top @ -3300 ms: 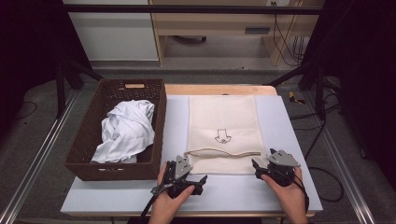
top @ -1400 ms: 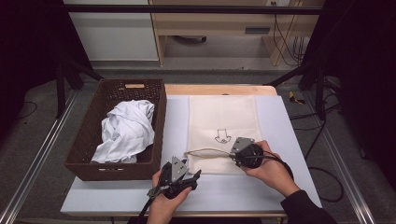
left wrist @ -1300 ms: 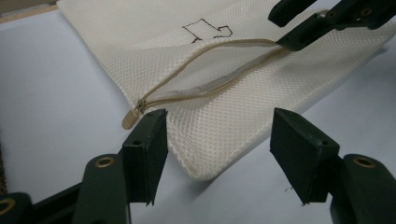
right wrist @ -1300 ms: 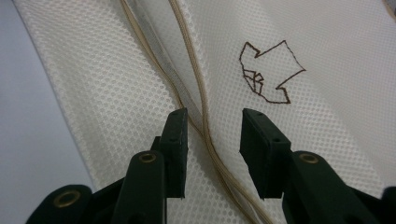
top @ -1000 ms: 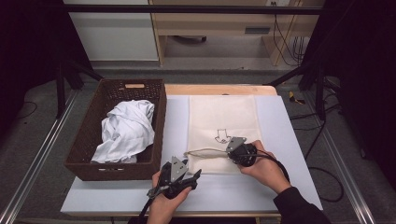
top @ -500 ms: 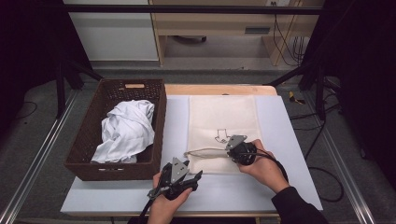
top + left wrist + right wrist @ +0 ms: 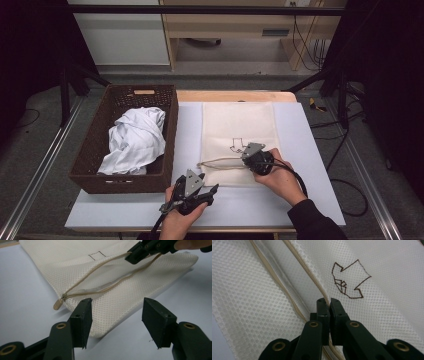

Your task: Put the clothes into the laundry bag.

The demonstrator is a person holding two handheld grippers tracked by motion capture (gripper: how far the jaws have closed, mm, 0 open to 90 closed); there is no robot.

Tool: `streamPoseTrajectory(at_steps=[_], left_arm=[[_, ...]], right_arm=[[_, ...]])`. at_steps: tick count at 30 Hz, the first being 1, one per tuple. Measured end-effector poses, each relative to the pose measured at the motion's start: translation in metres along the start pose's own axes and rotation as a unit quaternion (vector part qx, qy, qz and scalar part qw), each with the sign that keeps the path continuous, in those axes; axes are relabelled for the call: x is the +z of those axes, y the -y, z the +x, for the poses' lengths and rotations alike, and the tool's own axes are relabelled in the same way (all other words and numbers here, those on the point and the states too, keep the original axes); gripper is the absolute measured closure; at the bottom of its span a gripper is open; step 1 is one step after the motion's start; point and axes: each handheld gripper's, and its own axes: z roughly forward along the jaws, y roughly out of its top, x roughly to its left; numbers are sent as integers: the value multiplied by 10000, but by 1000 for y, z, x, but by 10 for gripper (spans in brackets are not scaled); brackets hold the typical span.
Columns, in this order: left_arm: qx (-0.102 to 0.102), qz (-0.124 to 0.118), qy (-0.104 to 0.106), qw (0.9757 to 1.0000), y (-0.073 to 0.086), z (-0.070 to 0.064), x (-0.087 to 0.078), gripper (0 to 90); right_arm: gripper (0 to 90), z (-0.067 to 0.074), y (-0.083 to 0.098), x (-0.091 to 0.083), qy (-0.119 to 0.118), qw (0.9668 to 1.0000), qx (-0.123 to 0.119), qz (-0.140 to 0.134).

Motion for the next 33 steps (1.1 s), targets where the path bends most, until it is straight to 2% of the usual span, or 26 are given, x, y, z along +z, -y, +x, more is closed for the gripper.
streamPoseTrajectory(at_steps=[6, 9, 13, 17, 21, 26, 33], left_arm=[[21, 14, 5, 10000, 0, -1, 2, 416], [16, 10, -16, 10000, 0, -1, 1, 414], [21, 1, -22, 10000, 1, 0, 1, 411], [18, -24, -24, 10000, 1, -1, 1, 402], [18, -71, -20, 10000, -1, -1, -1, 397], [31, -81, -15, 10000, -2, 0, -2, 391], [-15, -101, -17, 9999, -3, 2, -3, 369]], right_arm=[[879, -3, -8, -11, 244, 9995, 71, -192], [880, -3, -14, -16, 450, 9985, 51, -311], [881, -5, -23, -23, 745, 9962, 40, -457], [881, -8, -31, -29, 889, 9943, 10, -589], [880, -10, -42, -36, 1115, 9910, -85, -742], [880, -12, -53, -42, 1288, 9874, -105, -919], [880, -14, -65, -44, 1359, 9854, -134, -1015]])
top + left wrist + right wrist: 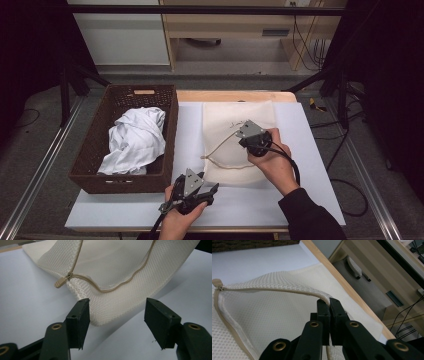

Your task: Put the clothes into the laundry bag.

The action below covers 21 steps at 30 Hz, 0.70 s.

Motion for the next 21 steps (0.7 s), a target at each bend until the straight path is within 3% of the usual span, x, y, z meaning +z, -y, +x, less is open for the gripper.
streamPoseTrajectory(at_steps=[21], left_arm=[[-28, 29, 16, 10000, -1, 2, 0, 319]], right_arm=[[881, -3, -25, -5, 242, 9990, -5, -377]])
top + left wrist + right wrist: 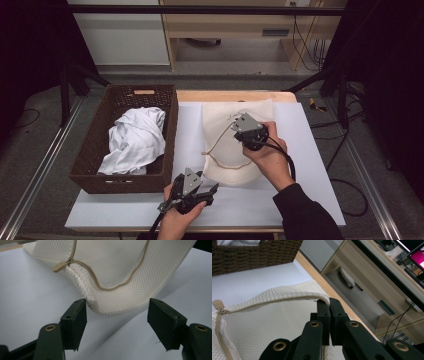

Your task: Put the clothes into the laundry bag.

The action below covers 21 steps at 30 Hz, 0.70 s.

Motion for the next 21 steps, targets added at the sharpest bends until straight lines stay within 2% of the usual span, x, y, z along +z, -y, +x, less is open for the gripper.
streamPoseTrajectory(at_steps=[8, 13, 16, 18, 21], left_arm=[[55, -49, 22, 10000, -5, -1, 0, 300], [67, -47, 59, 9999, -7, 1, 0, 287], [75, -76, 51, 9999, -9, 3, -2, 275], [142, -128, -44, 9998, -15, 6, -9, 267], [186, -190, -29, 9996, -26, 8, -19, 249]], right_arm=[[881, -4, -14, 1, 90, 9998, 69, -158], [881, -3, -11, -1, 149, 9996, 133, -215], [882, 0, -5, 2, 68, 9995, 250, -179], [882, 2, -2, 3, -30, 9995, 268, -156], [882, 7, -1, 4, -197, 9995, 210, -124]])
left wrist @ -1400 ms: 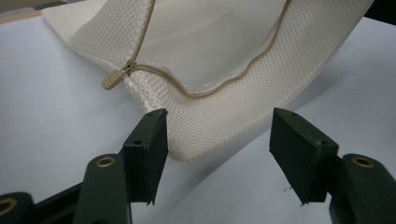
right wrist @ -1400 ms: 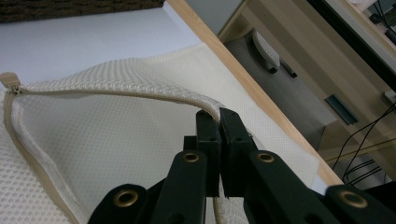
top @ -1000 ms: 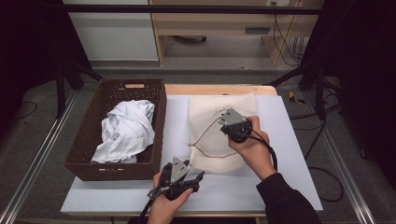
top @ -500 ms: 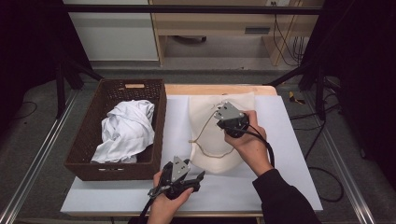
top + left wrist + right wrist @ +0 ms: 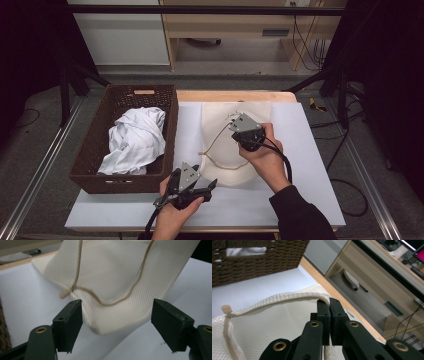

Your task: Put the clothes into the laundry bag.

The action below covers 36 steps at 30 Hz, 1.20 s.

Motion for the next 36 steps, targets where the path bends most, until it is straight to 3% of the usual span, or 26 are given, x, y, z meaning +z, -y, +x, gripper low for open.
streamPoseTrajectory(at_steps=[6, 8, 9, 12, 19, 21, 24, 26, 28, 31, 36], left_arm=[[156, 47, -138, 9998, -23, 12, -15, 184], [105, 72, -122, 9998, -26, 15, -16, 149], [-70, 167, 73, 9998, -34, 27, -18, 149], [-100, 337, -49, 9994, -44, 41, -18, 131], [48, 534, -308, 9981, -69, 65, -32, 98], [51, 620, -379, 9973, -76, 72, -37, 95], [195, 778, -599, 9950, -86, 82, -43, 84], [225, 826, -628, 9943, -88, 86, -45, 79], [226, 972, -745, 9922, -95, 98, -49, 74], [383, 1212, -858, 9882, -98, 107, -52, 59], [399, 1307, -1022, 9853, -98, 121, -59, 60]], right_arm=[[881, 2, 1, 1, -369, 9993, 13, 43], [881, 1, 1, 3, -544, 9985, 80, 80], [881, 0, 2, 4, -647, 9978, 134, 98], [881, -3, 4, 3, -663, 9976, 174, 60], [881, -14, 16, 0, -709, 9949, 661, -280], [880, -15, 18, 3, -772, 9948, 626, -233], [880, -16, 21, 4, -817, 9940, 664, -292], [880, -13, 23, 5, -844, 9942, 614, -250], [879, -12, 24, 7, -882, 9939, 616, -229], [879, -9, 26, 9, -930, 9935, 621, -225], [879, -8, 29, 11, -942, 9933, 638, -176]])
